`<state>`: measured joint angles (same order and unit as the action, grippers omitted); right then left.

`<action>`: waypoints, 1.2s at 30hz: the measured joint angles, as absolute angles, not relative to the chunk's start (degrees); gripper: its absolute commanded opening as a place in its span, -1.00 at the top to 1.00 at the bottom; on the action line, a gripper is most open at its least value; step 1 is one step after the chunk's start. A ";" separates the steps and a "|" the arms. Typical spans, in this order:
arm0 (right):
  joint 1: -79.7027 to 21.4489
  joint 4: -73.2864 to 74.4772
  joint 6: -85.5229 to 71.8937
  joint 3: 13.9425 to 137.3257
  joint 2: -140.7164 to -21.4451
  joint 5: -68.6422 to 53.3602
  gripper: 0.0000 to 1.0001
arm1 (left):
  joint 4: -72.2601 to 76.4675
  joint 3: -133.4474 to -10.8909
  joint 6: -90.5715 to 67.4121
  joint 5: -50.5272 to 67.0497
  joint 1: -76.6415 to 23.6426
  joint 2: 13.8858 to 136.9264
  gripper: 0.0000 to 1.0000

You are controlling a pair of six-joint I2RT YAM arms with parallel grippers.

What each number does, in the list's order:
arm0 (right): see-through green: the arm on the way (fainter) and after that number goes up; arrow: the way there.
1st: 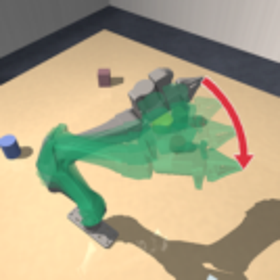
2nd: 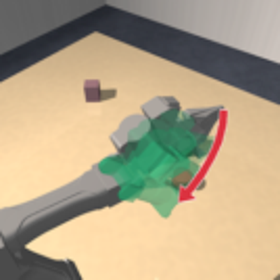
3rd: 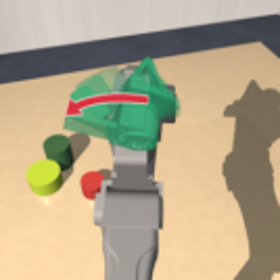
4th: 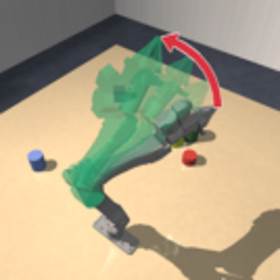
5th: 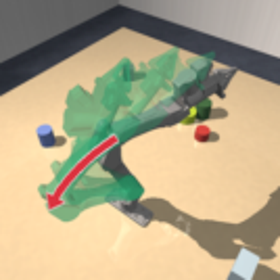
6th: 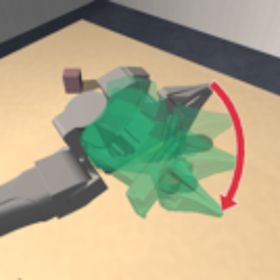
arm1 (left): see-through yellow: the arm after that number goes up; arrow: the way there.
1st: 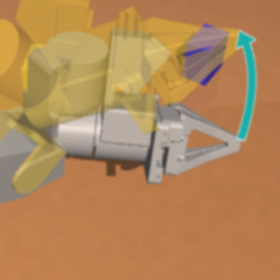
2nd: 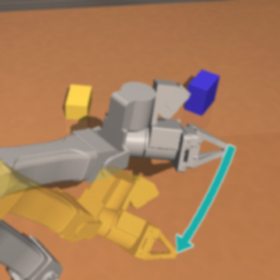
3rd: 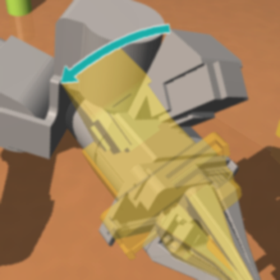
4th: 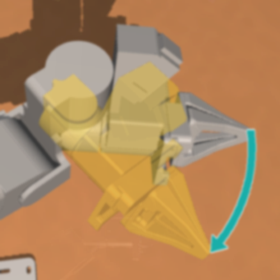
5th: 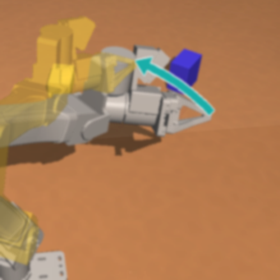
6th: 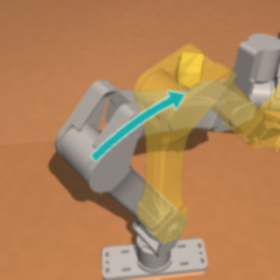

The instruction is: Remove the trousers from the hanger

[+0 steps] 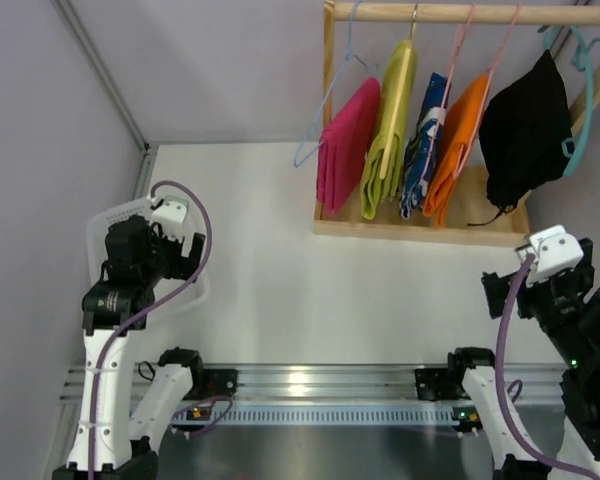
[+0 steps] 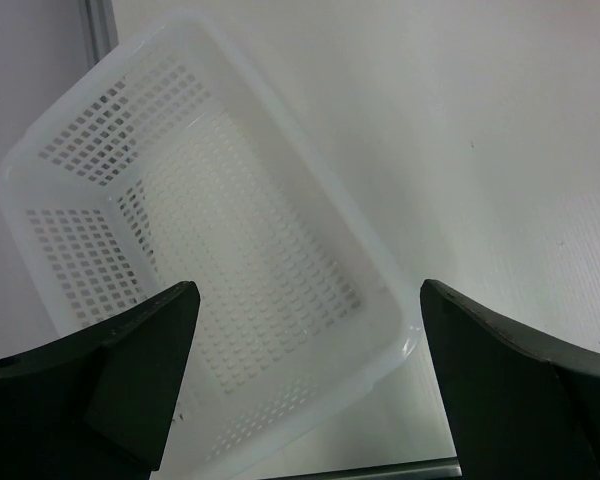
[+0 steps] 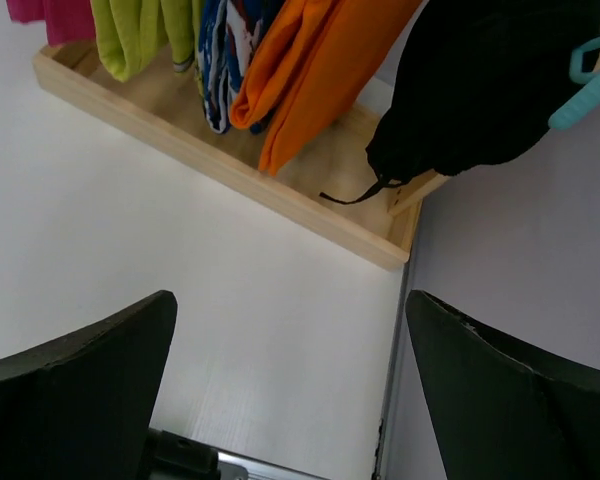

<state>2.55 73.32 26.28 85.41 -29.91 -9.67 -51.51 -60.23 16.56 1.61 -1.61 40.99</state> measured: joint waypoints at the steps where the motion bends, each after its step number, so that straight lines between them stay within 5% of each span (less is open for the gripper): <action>1: 2.55 73.30 25.26 87.92 -31.46 -9.78 -0.99 | -51.53 -60.23 16.27 1.54 -1.61 41.41 -0.97; 16: 2.70 71.55 12.86 125.38 -65.58 -26.28 -0.99 | -50.35 -65.58 8.01 -7.46 -1.61 48.64 -0.97; 29: -3.22 50.63 -12.10 127.48 -78.63 -39.07 -0.94 | -46.52 -66.19 2.07 -12.47 -1.56 48.12 -0.97; 36: -19.18 40.42 -20.27 122.80 -82.98 -31.27 -0.59 | -45.84 -66.19 2.09 -15.53 -1.10 48.69 -0.97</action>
<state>-19.18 40.42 -20.27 122.80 -82.98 -31.27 -45.84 -66.19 2.09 -15.53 -1.10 48.69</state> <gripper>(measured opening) 0.837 0.985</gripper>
